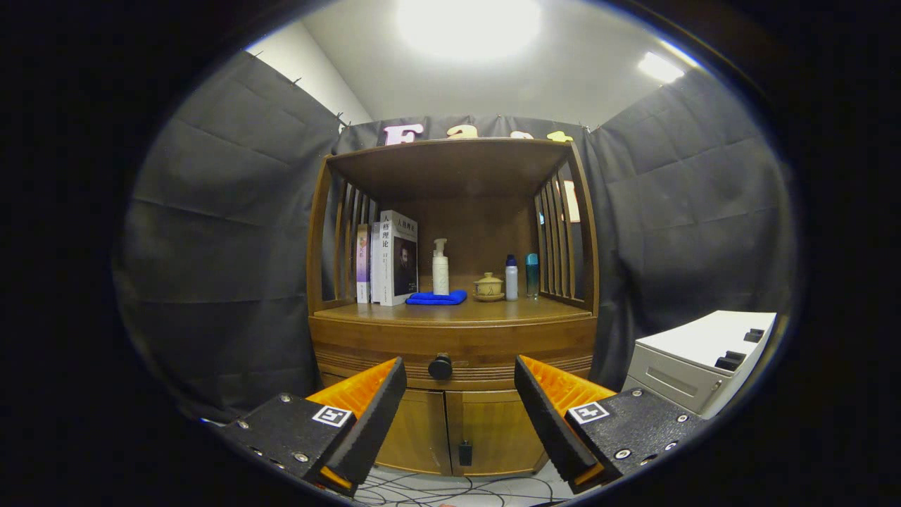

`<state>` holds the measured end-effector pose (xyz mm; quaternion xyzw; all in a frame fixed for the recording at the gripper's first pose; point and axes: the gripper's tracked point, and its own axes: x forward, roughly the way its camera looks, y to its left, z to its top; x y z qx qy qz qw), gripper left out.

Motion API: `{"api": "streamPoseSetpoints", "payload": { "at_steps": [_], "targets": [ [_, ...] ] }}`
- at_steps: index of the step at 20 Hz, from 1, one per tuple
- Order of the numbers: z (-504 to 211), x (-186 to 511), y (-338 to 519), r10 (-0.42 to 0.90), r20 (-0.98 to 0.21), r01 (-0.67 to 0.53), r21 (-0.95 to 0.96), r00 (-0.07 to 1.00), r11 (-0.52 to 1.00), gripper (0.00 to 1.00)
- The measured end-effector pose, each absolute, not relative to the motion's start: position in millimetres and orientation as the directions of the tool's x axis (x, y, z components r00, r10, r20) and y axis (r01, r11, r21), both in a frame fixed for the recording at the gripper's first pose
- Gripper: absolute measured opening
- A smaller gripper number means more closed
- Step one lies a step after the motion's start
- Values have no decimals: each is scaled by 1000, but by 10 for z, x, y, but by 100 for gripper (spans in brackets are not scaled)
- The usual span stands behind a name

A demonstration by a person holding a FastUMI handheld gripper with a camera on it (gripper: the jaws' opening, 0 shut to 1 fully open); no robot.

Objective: Pull open the drawer, take out the items inside it, and place them on the countertop above the cabinet.

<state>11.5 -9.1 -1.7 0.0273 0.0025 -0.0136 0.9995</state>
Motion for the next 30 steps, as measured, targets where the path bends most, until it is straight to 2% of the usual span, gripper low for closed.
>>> {"api": "streamPoseSetpoints", "payload": {
  "at_steps": [11,26,28,30],
  "targets": [
    [-61,854,-149,-75,-58,78,55,996,995,96],
    [-989,1782,251,11,-307,-3,25,952,1000,96],
    [-1083,1854,285,18,-327,-13,17,945,1000,95],
    [-1168,1914,284,21,-350,-19,9,937,1000,89]
  ]
}}
